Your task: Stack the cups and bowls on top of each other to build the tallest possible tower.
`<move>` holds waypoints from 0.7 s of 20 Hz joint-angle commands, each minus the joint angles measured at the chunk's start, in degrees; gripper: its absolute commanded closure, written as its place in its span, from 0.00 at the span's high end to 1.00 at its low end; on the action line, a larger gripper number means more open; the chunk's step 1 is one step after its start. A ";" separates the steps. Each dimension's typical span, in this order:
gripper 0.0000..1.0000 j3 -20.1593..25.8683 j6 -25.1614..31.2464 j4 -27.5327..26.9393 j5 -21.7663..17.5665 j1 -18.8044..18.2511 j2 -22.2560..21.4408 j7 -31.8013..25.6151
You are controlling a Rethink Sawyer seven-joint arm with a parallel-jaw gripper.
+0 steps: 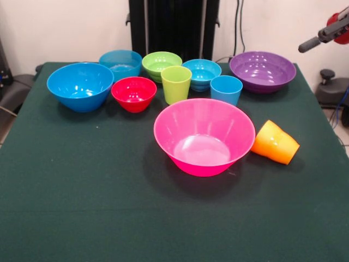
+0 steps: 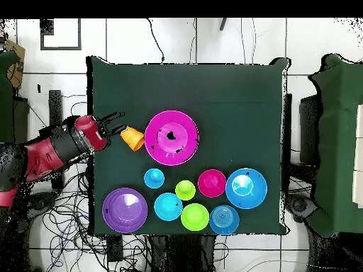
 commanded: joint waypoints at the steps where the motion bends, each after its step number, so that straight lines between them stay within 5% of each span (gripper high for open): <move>1: 1.00 3.56 4.24 -3.94 -5.73 -0.49 -1.55 -11.44; 14: 1.00 5.77 5.34 -5.05 -7.52 -0.54 -2.68 -10.80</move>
